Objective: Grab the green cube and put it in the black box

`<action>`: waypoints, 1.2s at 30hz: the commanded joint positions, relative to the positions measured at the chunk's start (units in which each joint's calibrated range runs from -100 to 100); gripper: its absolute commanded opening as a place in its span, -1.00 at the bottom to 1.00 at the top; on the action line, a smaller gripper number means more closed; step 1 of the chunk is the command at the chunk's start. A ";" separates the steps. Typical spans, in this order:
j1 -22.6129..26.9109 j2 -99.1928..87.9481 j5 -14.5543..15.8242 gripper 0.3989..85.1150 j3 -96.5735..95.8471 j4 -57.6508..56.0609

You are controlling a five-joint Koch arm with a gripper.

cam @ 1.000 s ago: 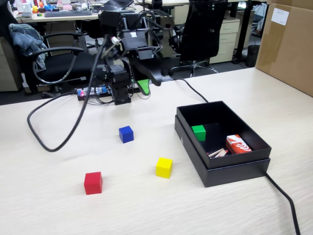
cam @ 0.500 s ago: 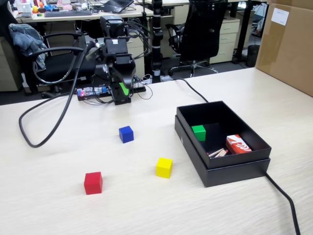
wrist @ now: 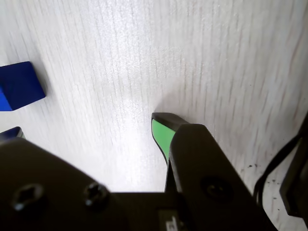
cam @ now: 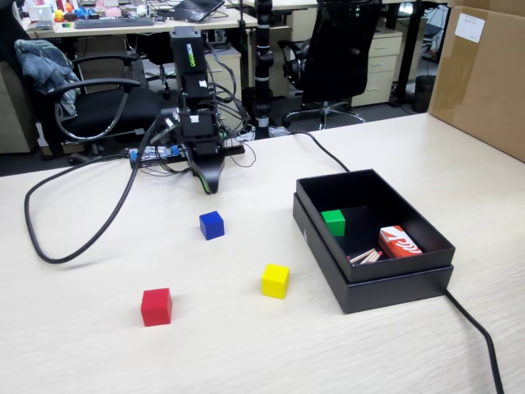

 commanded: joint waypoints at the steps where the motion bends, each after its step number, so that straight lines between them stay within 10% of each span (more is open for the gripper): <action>1: -0.05 -1.04 -1.37 0.22 -3.69 7.43; 36: -0.73 -1.04 -4.20 0.17 -14.94 18.57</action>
